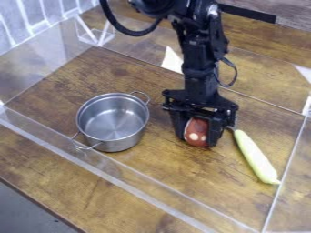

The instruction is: Remove the mushroom from the silver pot and put it on the table

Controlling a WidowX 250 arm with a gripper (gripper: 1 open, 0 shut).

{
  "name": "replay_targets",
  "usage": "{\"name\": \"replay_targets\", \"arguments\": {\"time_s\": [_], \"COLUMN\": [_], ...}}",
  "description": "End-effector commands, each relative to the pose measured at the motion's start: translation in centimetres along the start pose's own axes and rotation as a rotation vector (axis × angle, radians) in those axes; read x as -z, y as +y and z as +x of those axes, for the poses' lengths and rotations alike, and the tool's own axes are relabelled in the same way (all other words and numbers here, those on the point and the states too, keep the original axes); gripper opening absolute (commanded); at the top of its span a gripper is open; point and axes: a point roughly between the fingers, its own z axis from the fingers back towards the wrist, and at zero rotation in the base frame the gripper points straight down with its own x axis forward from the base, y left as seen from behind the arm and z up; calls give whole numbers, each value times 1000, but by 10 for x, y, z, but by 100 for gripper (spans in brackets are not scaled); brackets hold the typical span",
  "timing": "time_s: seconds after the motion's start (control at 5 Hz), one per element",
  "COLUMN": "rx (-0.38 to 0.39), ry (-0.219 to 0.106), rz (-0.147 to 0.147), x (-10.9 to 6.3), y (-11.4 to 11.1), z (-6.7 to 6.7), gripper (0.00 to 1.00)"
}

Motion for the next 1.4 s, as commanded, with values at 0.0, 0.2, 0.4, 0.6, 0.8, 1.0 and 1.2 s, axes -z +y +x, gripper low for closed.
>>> {"name": "replay_targets", "arguments": {"time_s": [0.0,0.2,0.4,0.6,0.8,1.0,1.2], "rx": [20,48,75,-8,-85,-91,-95], "ry": [-23,-17,-15,-29,-36,-41,-48], "rz": [6,13,19,24,27,30,31], "x": [-14,-16,-19,-25,-28,-37,-46], "y": [1,-4,-10,-10,-11,-15,-19], "z": [-2,-8,-15,-14,-11,-8,-6], "gripper": [100,100,100,100,100,100,100]}}
